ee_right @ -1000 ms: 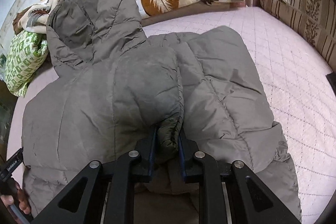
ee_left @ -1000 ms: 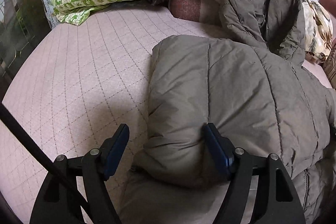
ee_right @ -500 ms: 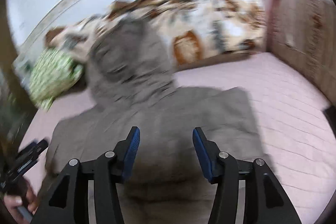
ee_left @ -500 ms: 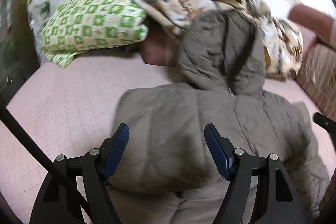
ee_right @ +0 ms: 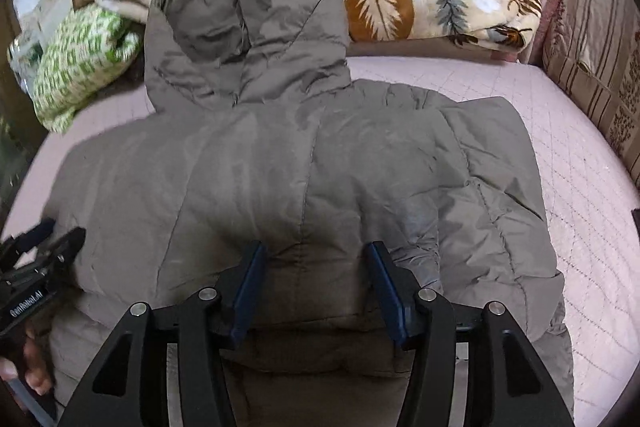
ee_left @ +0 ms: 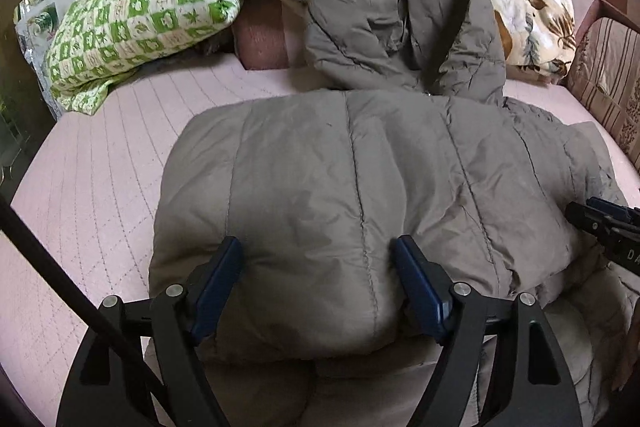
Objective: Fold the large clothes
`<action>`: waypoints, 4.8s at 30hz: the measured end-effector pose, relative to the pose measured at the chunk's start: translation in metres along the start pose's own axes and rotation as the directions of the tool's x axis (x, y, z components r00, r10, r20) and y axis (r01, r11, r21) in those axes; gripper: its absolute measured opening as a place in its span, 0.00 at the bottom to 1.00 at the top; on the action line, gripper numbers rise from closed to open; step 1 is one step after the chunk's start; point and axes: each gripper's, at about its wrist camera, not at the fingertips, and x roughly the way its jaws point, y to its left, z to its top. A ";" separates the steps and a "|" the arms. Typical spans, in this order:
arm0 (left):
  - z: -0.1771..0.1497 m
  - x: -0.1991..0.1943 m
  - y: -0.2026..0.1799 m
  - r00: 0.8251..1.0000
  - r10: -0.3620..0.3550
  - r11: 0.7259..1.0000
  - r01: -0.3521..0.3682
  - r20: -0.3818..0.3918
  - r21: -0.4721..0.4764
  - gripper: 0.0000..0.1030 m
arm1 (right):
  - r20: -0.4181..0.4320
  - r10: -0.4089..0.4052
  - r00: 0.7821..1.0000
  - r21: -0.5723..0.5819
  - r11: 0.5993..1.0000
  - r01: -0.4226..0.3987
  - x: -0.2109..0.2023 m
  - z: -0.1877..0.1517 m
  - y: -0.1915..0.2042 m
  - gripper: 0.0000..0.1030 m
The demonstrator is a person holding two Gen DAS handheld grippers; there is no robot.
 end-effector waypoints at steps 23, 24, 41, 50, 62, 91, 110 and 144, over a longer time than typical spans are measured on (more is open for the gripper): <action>-0.004 0.004 -0.002 1.000 0.024 1.000 -0.024 0.003 0.018 0.78 | -0.022 -0.021 1.000 -0.044 0.999 0.020 0.007 -0.002 0.003 0.57; -0.004 0.005 -0.002 1.000 0.023 1.000 -0.023 0.004 0.018 0.78 | -0.022 -0.021 1.000 -0.044 0.999 0.020 0.007 -0.002 0.003 0.57; -0.002 -0.011 -0.010 0.994 0.072 0.996 -0.076 0.076 0.044 0.78 | -0.021 -0.020 1.000 -0.044 0.999 0.019 0.007 -0.002 0.004 0.58; -0.001 -0.019 -0.018 0.984 0.111 0.988 -0.125 0.142 0.095 0.77 | -0.020 -0.024 1.000 -0.047 0.999 0.023 0.007 -0.003 0.004 0.60; -0.002 -0.020 -0.022 0.978 0.130 0.983 -0.149 0.164 0.108 0.77 | -0.020 -0.022 1.000 -0.049 0.999 0.021 0.007 -0.003 0.005 0.61; 0.000 -0.006 -0.013 0.990 0.124 0.987 -0.131 0.071 0.096 0.78 | -0.019 -0.008 1.000 -0.049 0.999 0.007 0.006 -0.003 0.006 0.63; 0.041 -0.074 0.069 0.978 -0.052 0.974 0.094 0.203 -0.205 0.78 | 0.126 0.144 0.981 -0.063 0.989 -0.137 -0.119 0.098 0.020 0.74; 0.045 -0.039 0.068 0.971 -0.175 0.944 0.213 0.163 -0.254 0.78 | 0.265 0.045 0.963 -0.133 0.991 -0.010 -0.064 0.214 0.028 0.06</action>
